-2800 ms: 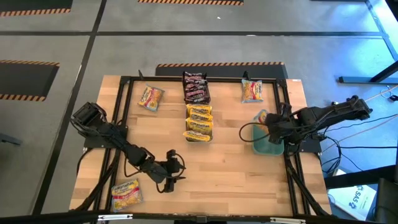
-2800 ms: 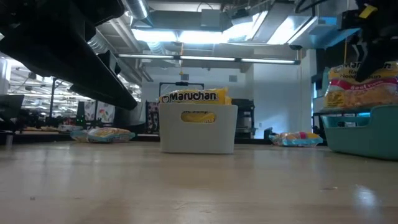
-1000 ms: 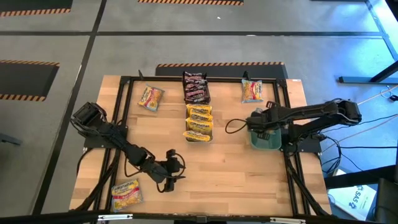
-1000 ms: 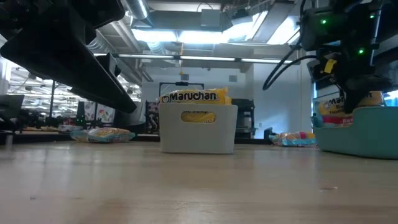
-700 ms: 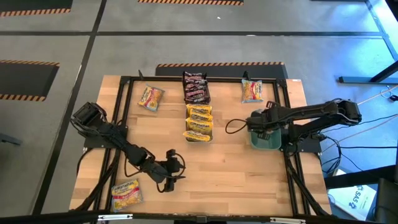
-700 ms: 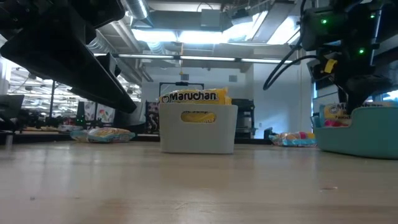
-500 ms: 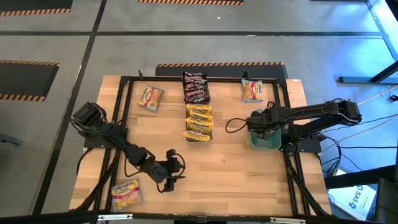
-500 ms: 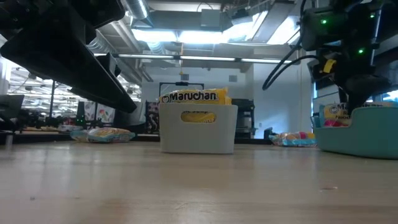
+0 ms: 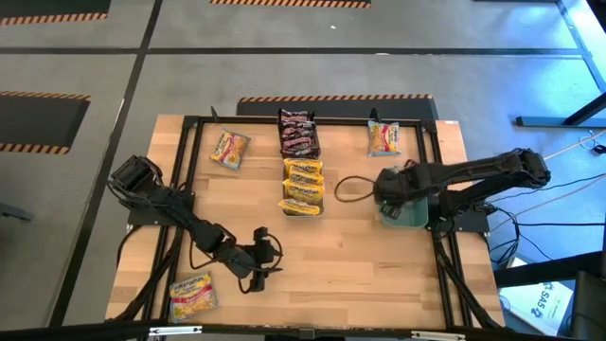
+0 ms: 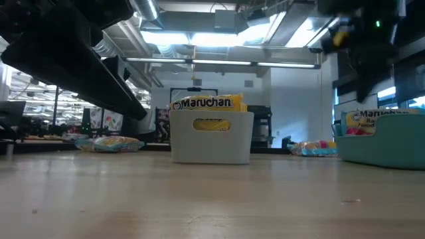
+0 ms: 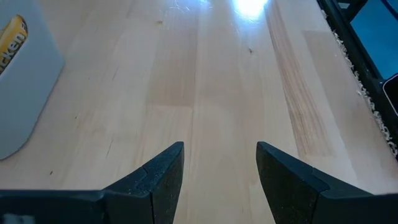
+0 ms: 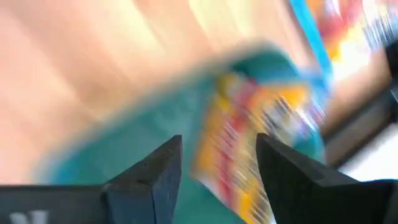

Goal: Sort Maruchan noodles

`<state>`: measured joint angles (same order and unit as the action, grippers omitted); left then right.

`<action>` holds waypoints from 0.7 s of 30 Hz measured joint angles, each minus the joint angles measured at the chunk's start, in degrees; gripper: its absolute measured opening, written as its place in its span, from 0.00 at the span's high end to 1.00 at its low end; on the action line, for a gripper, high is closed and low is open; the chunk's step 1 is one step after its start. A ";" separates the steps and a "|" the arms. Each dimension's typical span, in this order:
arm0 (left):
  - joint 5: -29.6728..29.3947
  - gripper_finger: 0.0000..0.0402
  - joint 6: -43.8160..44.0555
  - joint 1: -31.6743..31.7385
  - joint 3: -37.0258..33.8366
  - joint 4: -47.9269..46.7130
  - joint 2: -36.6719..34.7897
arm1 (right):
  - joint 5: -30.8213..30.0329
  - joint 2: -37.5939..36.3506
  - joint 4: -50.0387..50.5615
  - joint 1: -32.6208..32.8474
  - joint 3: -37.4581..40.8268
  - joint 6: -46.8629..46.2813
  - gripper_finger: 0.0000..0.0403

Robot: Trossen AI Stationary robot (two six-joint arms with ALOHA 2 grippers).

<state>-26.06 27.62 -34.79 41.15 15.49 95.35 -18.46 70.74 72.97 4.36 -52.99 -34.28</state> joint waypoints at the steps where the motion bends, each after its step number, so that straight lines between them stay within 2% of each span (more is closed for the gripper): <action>1: -0.27 0.52 -0.27 0.00 0.00 0.01 0.00 | -0.62 -0.02 -2.93 2.14 -0.54 -0.65 0.55; 4: -2.52 0.52 -1.01 0.05 0.00 0.48 0.00 | -4.06 -0.01 -12.88 8.61 -0.86 -1.31 0.58; 6: -2.01 0.51 -1.44 0.36 0.00 0.95 0.00 | -6.34 -0.02 -20.15 12.57 -0.40 -1.30 0.61; 10: -0.34 0.43 -1.42 1.25 -0.01 1.96 0.00 | -10.86 0.00 -33.50 19.67 1.54 -0.52 0.65; 13: 1.10 0.37 -1.41 2.03 -0.02 2.21 0.00 | -13.70 0.97 -44.64 24.38 3.42 3.68 0.67; 17: 1.44 0.35 -5.39 1.76 0.05 5.79 0.00 | -9.91 5.17 -61.58 29.65 5.08 13.31 0.68; 21: 1.84 0.36 -9.37 0.16 3.78 2.17 0.04 | -6.85 12.12 -76.23 33.29 5.16 21.61 0.68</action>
<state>-24.22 18.24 -34.63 44.92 17.66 95.39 -25.31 82.86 -3.26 37.64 -47.83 -12.67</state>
